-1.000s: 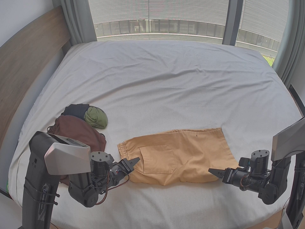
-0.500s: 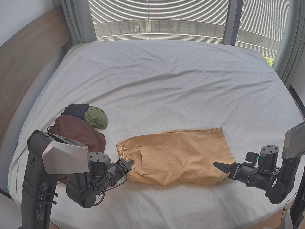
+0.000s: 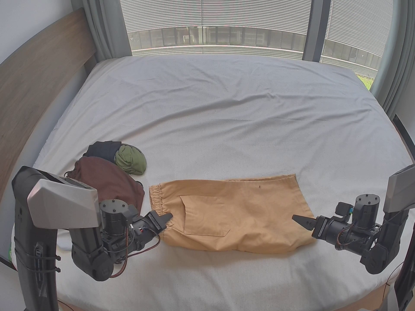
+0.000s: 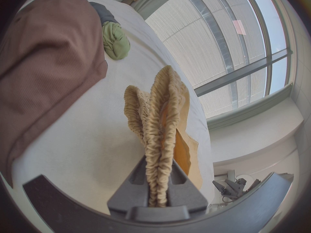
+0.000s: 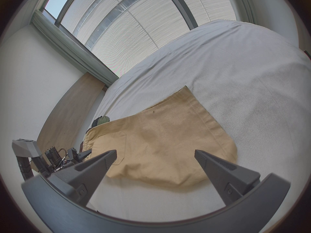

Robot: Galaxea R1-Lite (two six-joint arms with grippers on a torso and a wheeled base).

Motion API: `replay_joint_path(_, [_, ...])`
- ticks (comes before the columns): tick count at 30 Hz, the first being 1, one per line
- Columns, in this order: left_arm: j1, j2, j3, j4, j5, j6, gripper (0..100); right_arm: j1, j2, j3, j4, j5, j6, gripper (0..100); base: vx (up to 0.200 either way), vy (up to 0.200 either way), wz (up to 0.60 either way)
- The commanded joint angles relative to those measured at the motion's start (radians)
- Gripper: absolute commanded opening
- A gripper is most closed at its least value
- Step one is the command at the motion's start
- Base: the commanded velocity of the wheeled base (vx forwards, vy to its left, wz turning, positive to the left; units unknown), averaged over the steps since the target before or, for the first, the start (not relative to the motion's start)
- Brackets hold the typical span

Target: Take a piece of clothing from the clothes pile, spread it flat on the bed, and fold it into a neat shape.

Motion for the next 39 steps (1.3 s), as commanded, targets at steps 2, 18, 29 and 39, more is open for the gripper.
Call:
replay_joint_path(2, [0.066, -0.080, 0.072, 0.006, -0.026, 0.061, 0, 0.002, 0.035, -0.003, -0.002, 0.000, 0.000, 100, 0.000, 0.000, 0.00])
replay_joint_path(18, [0.154, -0.152, 0.162, 0.005, -0.032, 0.159, 0, 0.011, 0.055, -0.008, -0.001, 0.000, 0.003, 100, 0.000, 0.000, 0.00])
replay_joint_path(29, [0.007, -0.196, 0.087, 0.008, -0.025, 0.156, 0, 0.010, 0.053, -0.011, -0.001, 0.002, 0.005, 100, 0.000, 0.000, 0.00])
replay_joint_path(39, [-0.138, -0.149, -0.032, 0.008, -0.028, 0.153, 0, 0.003, 0.052, -0.017, -0.002, 0.002, 0.005, 100, 0.000, 0.000, 0.00])
